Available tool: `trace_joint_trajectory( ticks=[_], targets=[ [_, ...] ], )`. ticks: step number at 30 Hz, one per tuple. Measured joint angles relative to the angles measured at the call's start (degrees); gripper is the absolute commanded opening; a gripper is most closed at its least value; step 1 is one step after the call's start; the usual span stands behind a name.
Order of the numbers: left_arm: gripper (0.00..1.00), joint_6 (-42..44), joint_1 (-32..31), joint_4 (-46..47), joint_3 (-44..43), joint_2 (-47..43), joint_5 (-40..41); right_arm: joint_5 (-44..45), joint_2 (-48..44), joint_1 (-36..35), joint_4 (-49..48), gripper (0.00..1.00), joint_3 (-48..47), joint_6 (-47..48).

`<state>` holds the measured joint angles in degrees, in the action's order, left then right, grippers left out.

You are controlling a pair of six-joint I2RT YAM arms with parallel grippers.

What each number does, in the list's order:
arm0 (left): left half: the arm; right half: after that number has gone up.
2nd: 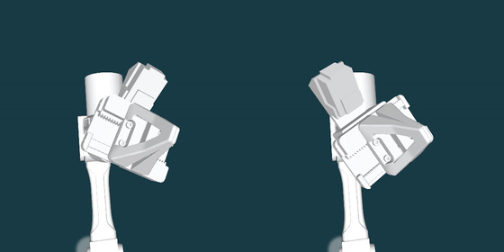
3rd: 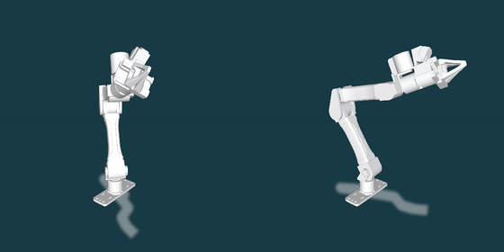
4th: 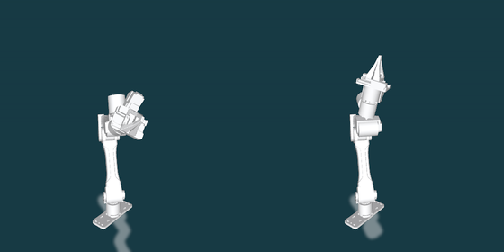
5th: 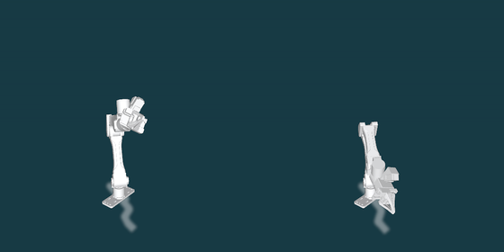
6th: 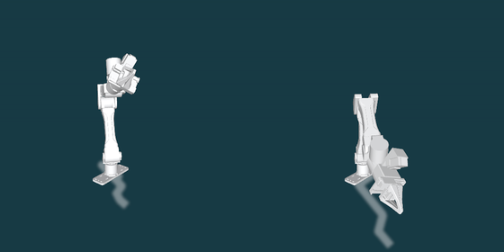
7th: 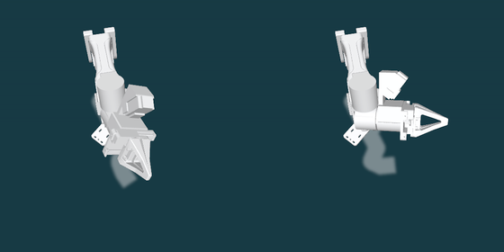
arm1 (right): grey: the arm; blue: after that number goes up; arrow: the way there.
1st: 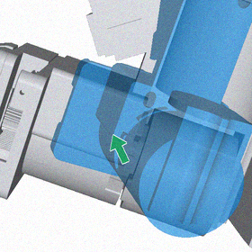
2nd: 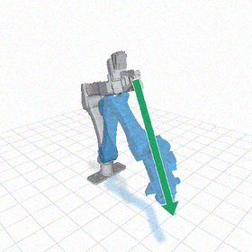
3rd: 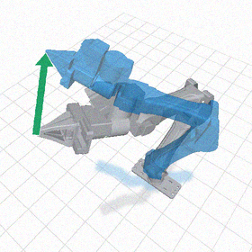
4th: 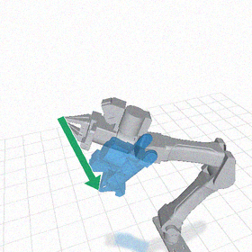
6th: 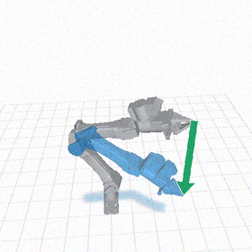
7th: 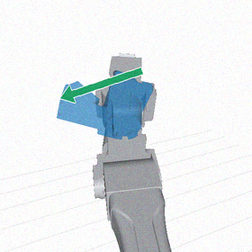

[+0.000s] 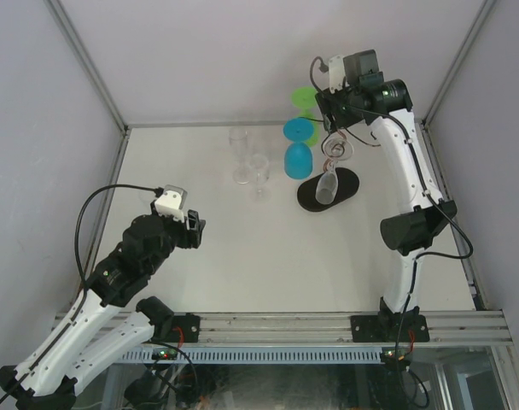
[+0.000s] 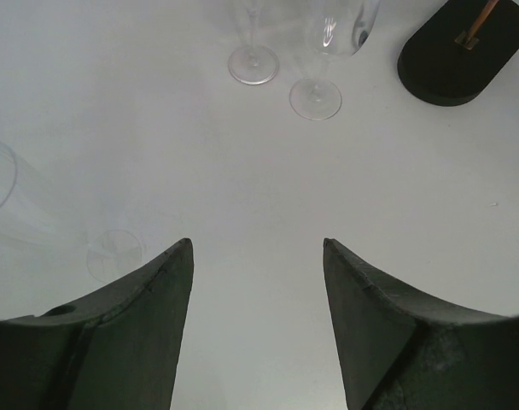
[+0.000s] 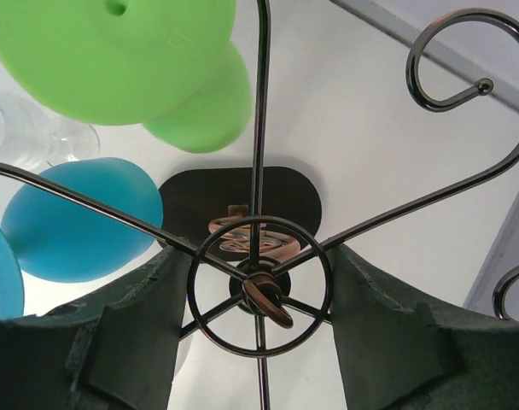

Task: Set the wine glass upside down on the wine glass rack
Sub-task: Adjust the wine rack at the center of the board.

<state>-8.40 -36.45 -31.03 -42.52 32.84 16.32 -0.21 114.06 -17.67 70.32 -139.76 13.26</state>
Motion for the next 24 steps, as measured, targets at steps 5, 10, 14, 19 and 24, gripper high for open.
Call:
trace_joint_trajectory(
  ticks=[5, 10, 14, 19, 24],
  targets=[
    [0.66, 0.0, 0.0, 0.0, 0.0, 0.0, -0.02, 0.7, -0.59, 0.59, 0.72, 0.0, 0.22, -6.99],
    [0.66, 0.0, 0.0, 0.0, 0.0, 0.0, -0.02, 3.39, -0.7, -0.24, 0.87, 0.0, 0.37, -11.78],
    [0.66, 0.0, 0.0, 0.0, 0.0, 0.0, -0.04, 6.43, -0.7, -1.11, 0.83, 0.0, 0.46, -15.43],
    [0.66, -0.02, 0.0, 0.0, 0.0, -0.15, -0.04, 10.16, -0.7, -1.51, 0.76, 0.0, 0.52, -20.22],
    [0.66, -0.02, 0.0, 0.0, 0.0, -0.46, -0.07, 12.74, -0.7, -1.51, 0.72, 0.0, 0.52, -24.24]
  ],
)
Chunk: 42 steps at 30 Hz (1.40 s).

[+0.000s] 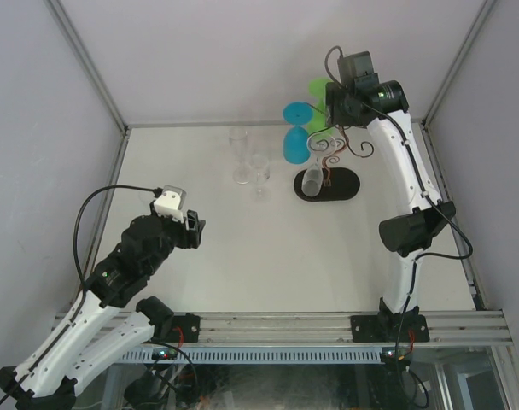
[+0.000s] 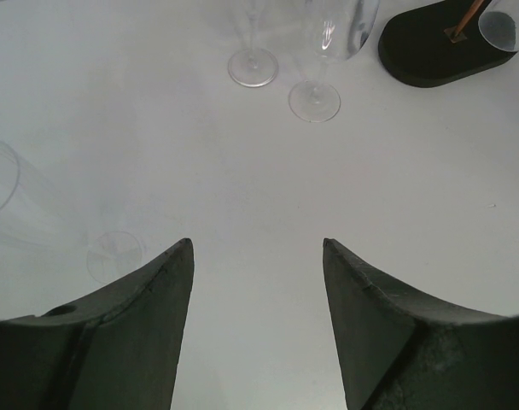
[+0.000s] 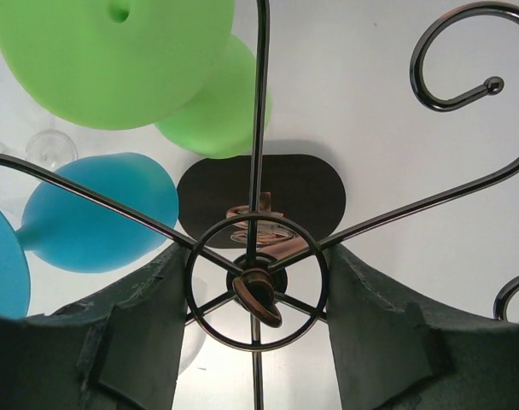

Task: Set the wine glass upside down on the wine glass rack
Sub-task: Adjust the wine rack at the center of the board.

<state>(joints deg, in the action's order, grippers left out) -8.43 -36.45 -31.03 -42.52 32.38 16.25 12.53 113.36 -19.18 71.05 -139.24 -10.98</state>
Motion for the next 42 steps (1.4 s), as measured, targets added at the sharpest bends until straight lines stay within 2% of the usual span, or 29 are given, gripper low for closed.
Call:
trace_joint_trajectory(
  ticks=[8, 14, 20, 23, 33, 42],
  targets=[
    [0.66, 0.0, 0.0, 0.0, 0.0, -0.35, 0.0, 1.86, 1.18, -0.11, -1.25, 0.05, -0.74, -2.29],
    [0.66, 0.0, 0.0, -0.02, 0.0, -0.46, 0.02, 2.08, 2.45, -0.2, -2.25, 0.16, -1.86, -2.21],
    [0.66, 0.0, 0.0, 0.0, 0.0, -0.46, 0.02, 2.01, 2.56, -0.2, -2.25, 0.43, -2.08, -2.1],
    [0.66, 0.0, 0.0, 0.0, 0.0, -0.46, 0.02, 1.9, 2.56, -0.13, -2.32, 0.51, -2.08, -2.08],
    [0.66, 0.0, 0.0, 0.0, 0.0, -0.46, 0.02, -1.01, 2.56, 0.46, -4.79, 0.66, -2.08, -1.95],
    [0.66, 0.0, 0.0, 0.0, 0.0, -0.46, 0.02, -3.45, 2.56, 0.44, -7.37, 0.71, -2.08, -1.55]
  ],
)
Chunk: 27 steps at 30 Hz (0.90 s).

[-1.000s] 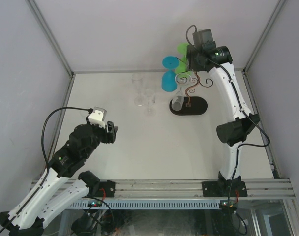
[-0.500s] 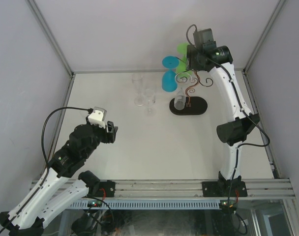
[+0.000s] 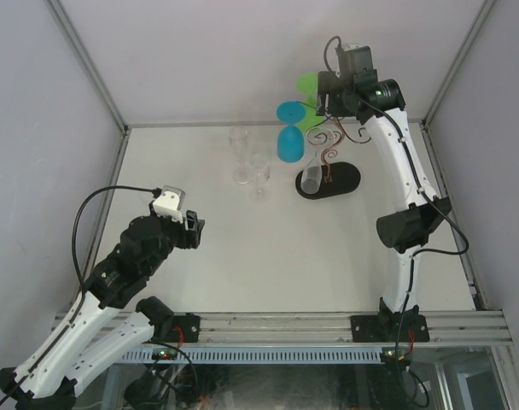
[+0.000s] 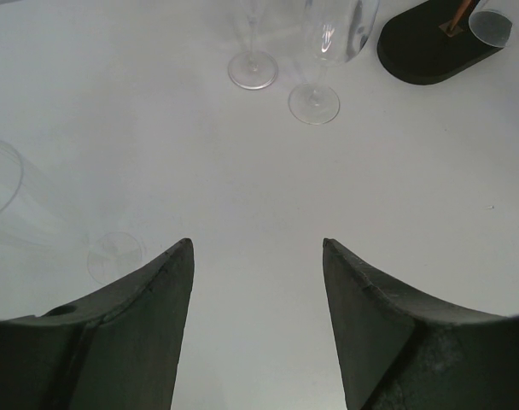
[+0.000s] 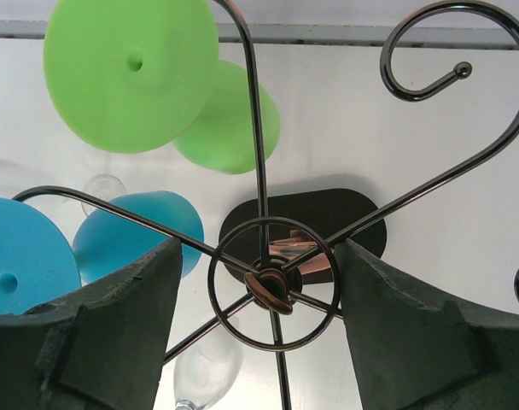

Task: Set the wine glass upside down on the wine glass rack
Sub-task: Adjust the wine rack at the center of the board.

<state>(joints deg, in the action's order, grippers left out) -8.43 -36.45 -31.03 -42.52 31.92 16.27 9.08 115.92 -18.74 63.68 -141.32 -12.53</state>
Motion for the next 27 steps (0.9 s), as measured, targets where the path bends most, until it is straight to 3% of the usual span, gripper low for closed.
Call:
trace_joint_trajectory(
  ticks=[27],
  targets=[
    [0.66, 0.0, 0.0, -0.02, 0.0, 0.02, 0.02, 0.94, -5.16, 2.82, -1.86, 0.71, 4.22, 2.78]
  ],
)
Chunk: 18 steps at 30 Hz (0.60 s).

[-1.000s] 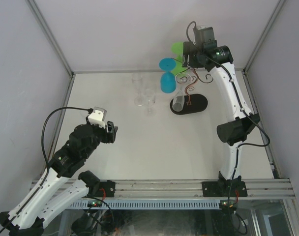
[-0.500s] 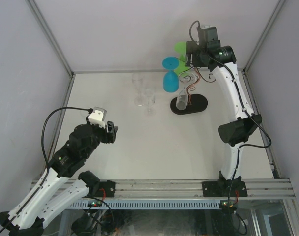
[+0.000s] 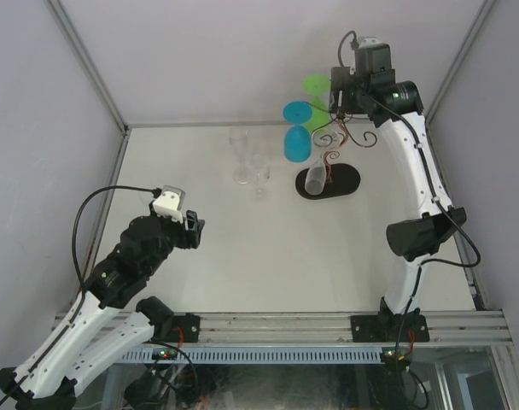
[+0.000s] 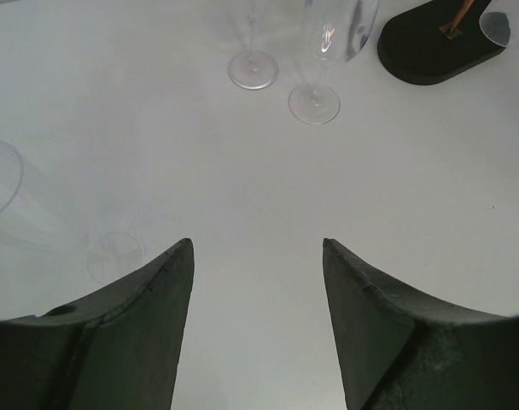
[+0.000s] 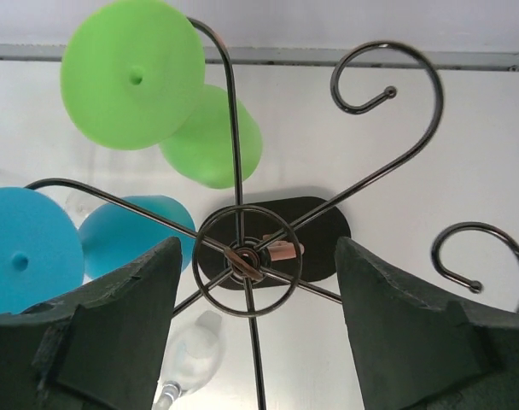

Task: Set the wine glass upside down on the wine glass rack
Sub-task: Adjust the wine rack at the center of the board.

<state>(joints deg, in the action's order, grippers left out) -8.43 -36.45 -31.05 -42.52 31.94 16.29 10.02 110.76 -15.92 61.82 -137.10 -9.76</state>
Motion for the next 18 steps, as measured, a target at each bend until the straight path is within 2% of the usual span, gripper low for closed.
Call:
trace_joint_trajectory(
  ticks=[7, 10, 18],
  targets=[
    [0.66, 0.0, 0.0, 0.02, 0.0, 0.0, 0.0, -0.74, -4.98, 0.22, -2.21, 0.72, 1.09, 0.7],
    [0.66, 0.0, 0.0, 0.0, 0.0, 0.0, 0.0, -1.55, -7.45, 0.2, -3.52, 0.76, 3.17, 1.2],
    [0.66, -0.02, 0.0, 0.0, 0.0, -0.02, 0.0, -7.91, -23.08, 0.55, -11.56, 0.87, 24.46, 3.98]
  ],
)
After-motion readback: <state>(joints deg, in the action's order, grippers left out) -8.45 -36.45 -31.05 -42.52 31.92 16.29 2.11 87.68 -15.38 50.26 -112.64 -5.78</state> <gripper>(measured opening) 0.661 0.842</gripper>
